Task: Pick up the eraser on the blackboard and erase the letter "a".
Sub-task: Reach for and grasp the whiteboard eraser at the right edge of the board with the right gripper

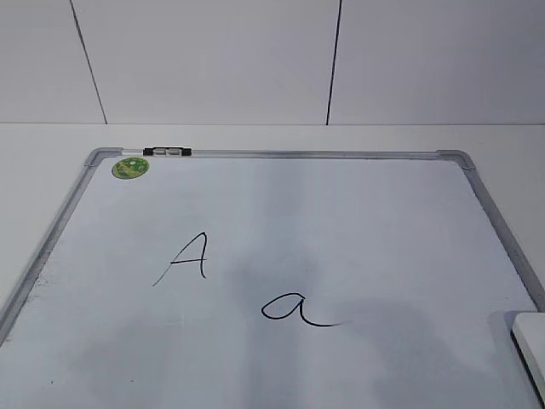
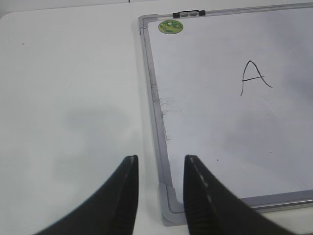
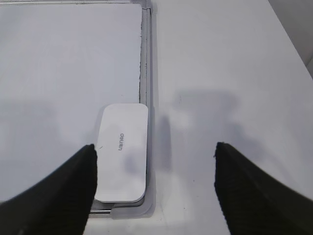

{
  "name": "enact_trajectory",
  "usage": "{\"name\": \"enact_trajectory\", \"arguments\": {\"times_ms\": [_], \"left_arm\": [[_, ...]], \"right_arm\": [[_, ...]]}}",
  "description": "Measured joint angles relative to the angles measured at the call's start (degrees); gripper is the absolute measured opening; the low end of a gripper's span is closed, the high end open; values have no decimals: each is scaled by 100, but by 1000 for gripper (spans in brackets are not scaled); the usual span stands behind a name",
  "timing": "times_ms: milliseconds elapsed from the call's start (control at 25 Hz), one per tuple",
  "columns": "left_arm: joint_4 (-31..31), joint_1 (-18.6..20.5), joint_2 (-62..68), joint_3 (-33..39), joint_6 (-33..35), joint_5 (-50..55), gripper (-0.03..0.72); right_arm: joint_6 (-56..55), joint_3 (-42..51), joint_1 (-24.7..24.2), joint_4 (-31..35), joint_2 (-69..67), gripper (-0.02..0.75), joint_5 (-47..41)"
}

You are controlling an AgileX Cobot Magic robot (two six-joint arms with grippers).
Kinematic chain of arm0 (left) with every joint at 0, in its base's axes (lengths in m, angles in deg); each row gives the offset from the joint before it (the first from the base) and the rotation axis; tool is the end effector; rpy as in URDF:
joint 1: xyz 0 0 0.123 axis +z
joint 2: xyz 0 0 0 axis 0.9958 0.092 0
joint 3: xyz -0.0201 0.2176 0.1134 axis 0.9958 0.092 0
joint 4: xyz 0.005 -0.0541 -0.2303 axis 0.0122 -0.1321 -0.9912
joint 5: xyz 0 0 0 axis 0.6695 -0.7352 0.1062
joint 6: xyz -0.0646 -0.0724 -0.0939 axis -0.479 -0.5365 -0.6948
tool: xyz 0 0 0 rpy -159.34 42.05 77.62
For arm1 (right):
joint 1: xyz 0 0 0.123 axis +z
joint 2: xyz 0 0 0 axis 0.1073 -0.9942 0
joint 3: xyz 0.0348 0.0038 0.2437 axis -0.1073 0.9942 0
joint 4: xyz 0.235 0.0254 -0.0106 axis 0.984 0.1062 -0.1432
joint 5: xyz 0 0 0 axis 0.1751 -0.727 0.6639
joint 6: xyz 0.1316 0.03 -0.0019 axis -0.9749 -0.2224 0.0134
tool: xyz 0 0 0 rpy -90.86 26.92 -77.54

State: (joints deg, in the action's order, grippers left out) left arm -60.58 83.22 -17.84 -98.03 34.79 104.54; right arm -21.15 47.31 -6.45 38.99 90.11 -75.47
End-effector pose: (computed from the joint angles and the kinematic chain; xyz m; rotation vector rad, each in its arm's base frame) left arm 0.0567 -0.0170 0.2467 0.1268 2.0849 -0.1191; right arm 0.0525 -0.0069 0.2411 0.0053 2.1095 -0.0728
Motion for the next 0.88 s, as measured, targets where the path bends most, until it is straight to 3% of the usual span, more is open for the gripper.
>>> {"name": "enact_trajectory", "arguments": {"times_ms": [880], "left_arm": [[0, 0, 0, 0, 0, 0, 235]], "right_arm": [[0, -91, 0, 314, -519, 592, -33]]}}
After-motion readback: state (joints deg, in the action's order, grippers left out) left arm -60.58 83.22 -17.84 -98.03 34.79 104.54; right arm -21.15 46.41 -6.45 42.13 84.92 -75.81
